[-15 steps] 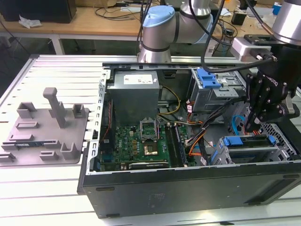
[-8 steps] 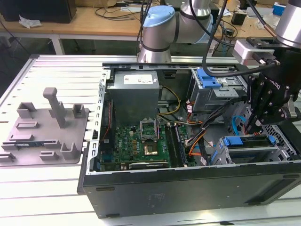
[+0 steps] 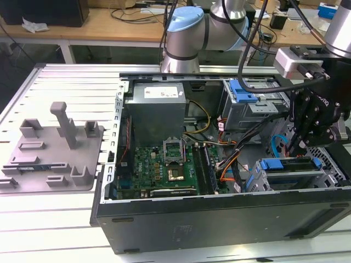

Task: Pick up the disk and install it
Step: 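Insert the second disk wire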

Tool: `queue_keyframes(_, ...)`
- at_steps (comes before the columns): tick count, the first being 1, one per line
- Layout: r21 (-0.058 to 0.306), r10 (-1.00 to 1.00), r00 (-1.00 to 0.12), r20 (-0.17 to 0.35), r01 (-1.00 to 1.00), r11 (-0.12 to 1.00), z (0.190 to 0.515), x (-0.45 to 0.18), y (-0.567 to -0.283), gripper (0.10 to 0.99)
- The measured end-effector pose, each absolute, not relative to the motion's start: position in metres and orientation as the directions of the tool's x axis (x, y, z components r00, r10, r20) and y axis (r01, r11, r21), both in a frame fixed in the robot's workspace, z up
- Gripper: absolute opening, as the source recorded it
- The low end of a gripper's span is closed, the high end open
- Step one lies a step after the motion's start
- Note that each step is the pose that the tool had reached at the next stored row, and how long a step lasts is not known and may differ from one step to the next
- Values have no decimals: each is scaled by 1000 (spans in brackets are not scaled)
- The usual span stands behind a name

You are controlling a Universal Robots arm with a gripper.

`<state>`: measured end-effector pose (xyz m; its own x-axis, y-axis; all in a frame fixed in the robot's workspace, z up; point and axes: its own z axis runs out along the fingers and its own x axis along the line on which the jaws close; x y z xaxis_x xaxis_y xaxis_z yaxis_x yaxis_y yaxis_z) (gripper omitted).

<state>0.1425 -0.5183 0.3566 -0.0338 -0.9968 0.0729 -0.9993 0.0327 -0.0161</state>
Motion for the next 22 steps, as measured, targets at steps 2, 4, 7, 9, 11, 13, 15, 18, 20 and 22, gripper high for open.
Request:
queue_keyframes(2, -16, -997, -34, 71, -999, 33, 357, 142, -519, 161)
queue_keyframes(4, -16, -997, -34, 71, -999, 33, 357, 142, -519, 161)
queue_keyframes(7, -16, -997, -32, 71, -999, 31, 357, 143, -520, 161)
queue_keyframes(9, -16, -997, -29, 71, -999, 28, 356, 143, -520, 161)
queue_keyframes(11, -16, -997, -21, 71, -1000, 20, 356, 143, -520, 161)
queue_keyframes(13, -16, -997, -12, 71, -1000, 11, 356, 143, -520, 161)
queue_keyframes(15, -16, -997, -11, 71, -1000, 10, 356, 143, -520, 161)
queue_keyframes(18, -16, -997, -11, 71, -1000, 10, 356, 143, -520, 161)
queue_keyframes(20, -16, -997, -11, 71, -1000, 10, 356, 144, -520, 161)
queue_keyframes(22, -16, -997, -11, 71, -1000, 10, 356, 144, -520, 161)
